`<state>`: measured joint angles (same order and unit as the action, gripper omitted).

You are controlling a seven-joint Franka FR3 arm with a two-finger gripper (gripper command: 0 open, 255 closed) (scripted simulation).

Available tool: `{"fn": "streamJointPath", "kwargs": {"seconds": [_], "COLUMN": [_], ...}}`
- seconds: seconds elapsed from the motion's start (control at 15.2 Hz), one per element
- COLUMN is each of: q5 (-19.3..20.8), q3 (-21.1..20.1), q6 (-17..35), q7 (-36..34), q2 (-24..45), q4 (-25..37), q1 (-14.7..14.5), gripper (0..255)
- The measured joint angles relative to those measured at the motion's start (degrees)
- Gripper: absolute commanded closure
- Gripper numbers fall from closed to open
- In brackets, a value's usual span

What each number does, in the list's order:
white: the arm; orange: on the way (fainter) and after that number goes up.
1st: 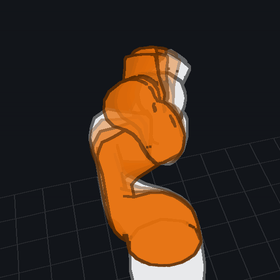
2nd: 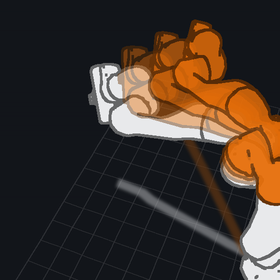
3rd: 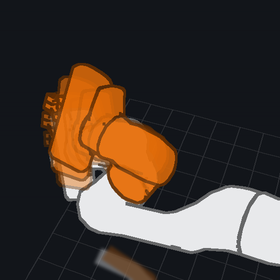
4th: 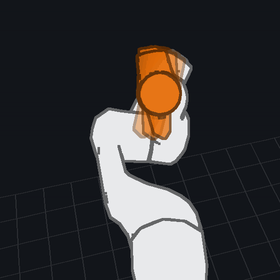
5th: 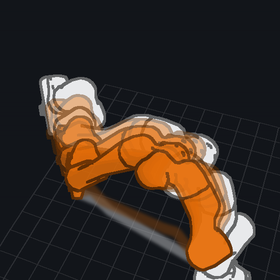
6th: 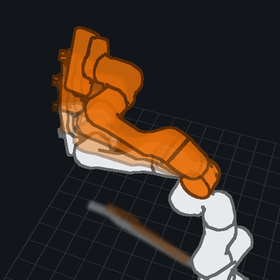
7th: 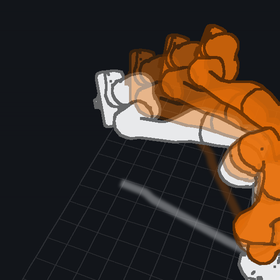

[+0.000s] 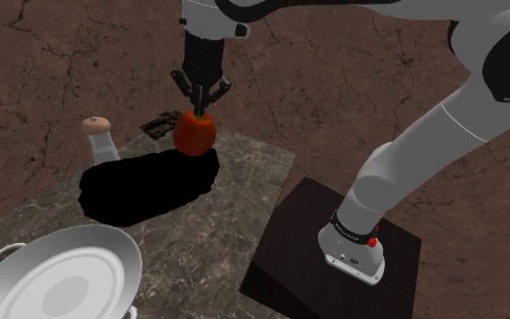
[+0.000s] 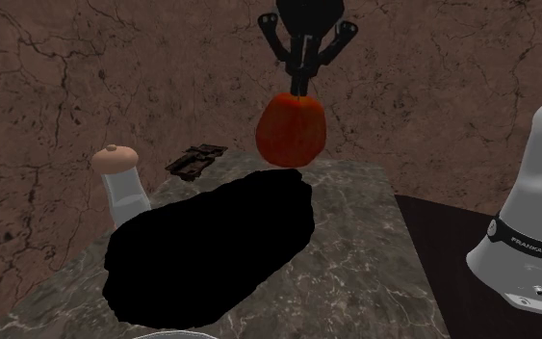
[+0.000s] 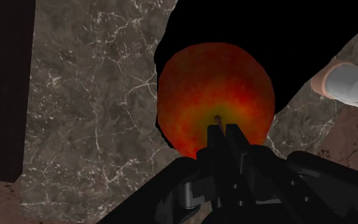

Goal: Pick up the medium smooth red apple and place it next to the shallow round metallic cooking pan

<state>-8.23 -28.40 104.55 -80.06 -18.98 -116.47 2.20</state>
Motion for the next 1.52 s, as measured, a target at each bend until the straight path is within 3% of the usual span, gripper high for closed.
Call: {"fn": "streamJointPath", "kwargs": {"seconds": [0.79,1.52], "q5": [1.3,1.6], "q3": [-13.5,-15.6], "q6": [-0.6,6.9], "q7": [-18.8,-21.0], "q2": [5.1,6.2], "q4": [6.5,0.0], "q1": [-4.6,-5.2], "gripper": [255,255]}}
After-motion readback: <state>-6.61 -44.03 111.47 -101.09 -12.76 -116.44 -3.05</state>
